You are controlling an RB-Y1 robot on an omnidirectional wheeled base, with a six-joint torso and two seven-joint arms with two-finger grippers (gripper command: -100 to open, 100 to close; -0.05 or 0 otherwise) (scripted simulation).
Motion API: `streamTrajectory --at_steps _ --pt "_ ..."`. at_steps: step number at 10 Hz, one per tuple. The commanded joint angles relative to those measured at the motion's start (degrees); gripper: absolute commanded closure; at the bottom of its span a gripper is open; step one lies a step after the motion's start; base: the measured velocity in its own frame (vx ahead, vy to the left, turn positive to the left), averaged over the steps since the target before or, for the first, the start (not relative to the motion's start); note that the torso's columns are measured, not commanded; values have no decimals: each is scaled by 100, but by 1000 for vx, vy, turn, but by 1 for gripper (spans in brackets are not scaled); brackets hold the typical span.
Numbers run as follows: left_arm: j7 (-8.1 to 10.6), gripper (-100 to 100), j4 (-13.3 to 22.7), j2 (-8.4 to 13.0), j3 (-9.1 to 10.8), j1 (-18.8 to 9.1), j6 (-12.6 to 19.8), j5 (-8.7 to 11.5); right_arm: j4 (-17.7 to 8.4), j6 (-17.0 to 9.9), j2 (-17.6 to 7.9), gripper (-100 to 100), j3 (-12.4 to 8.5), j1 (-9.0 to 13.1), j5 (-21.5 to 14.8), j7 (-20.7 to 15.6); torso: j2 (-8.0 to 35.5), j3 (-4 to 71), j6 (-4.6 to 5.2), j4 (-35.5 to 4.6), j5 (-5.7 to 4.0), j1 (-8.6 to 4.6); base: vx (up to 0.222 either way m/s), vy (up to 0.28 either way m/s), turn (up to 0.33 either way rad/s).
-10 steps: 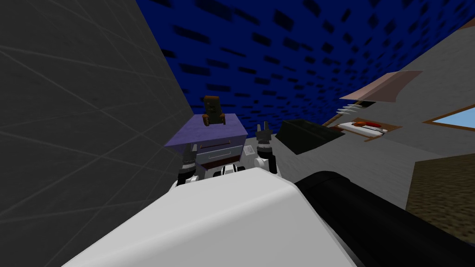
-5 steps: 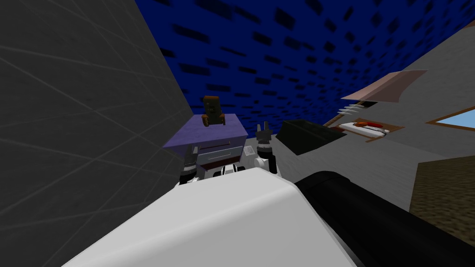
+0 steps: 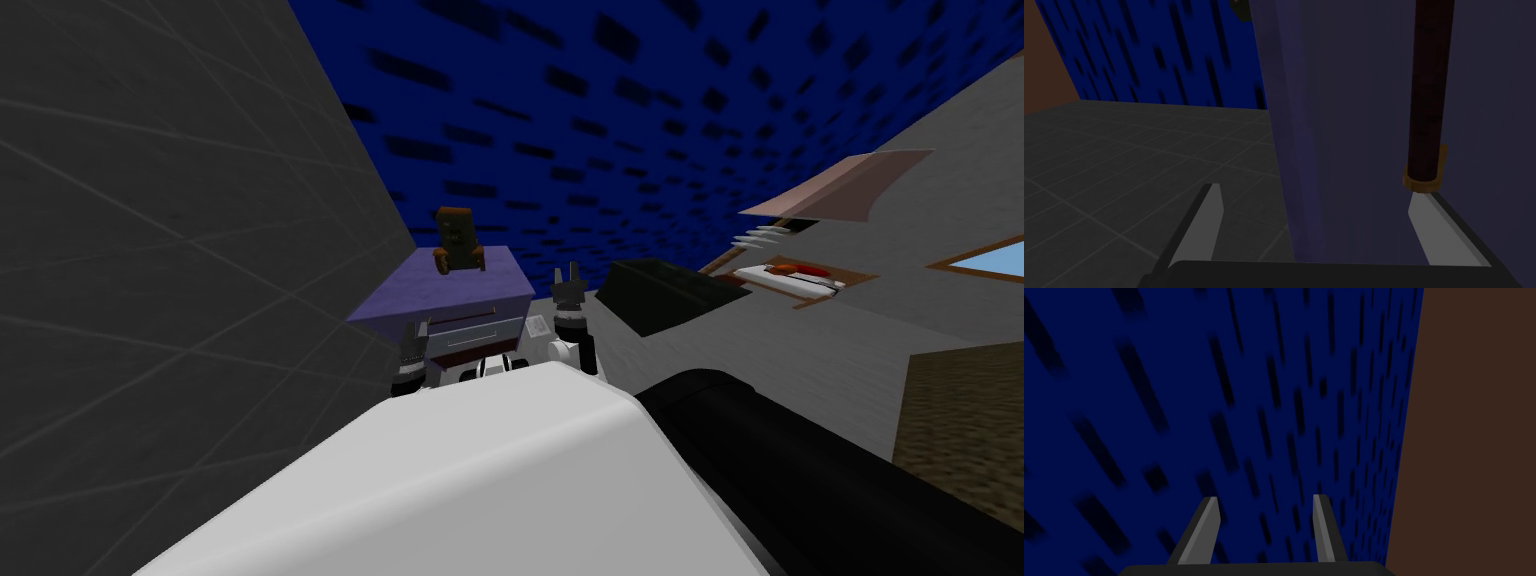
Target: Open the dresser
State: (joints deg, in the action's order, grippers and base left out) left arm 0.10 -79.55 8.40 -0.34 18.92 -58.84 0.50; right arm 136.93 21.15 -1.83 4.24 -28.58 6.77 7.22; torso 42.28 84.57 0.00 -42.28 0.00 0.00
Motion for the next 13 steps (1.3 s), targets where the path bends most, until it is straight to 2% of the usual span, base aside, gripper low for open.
streamTrajectory --at_steps 1,2,5,6,10,13 --pt "15 -100 404 -67 16 -70 -285 4 0 0 0 0 0 0 0 0 2 -1 0 0 0 1 23 -6 8" --pt "15 -100 428 -67 16 -70 -285 4 0 0 0 0 0 0 0 0 1 -1 0 0 0 1 17 -5 4" --pt "57 -100 987 -166 55 -172 -716 19 0 0 0 0 0 0 0 0 -2 1 0 0 0 -1 24 -9 10" --pt "57 -100 1042 -166 55 -172 -716 19 0 0 0 0 0 0 0 0 -1 1 0 1 0 -1 20 -12 4" --pt "103 -100 1706 -274 98 -283 -1193 36 0 0 0 0 0 0 0 0 -1 1 0 0 0 0 25 -10 9" --pt "127 -100 2040 -395 120 -338 -1438 45 0 0 0 0 0 0 0 0 3 -2 0 -1 0 0 21 -9 5"
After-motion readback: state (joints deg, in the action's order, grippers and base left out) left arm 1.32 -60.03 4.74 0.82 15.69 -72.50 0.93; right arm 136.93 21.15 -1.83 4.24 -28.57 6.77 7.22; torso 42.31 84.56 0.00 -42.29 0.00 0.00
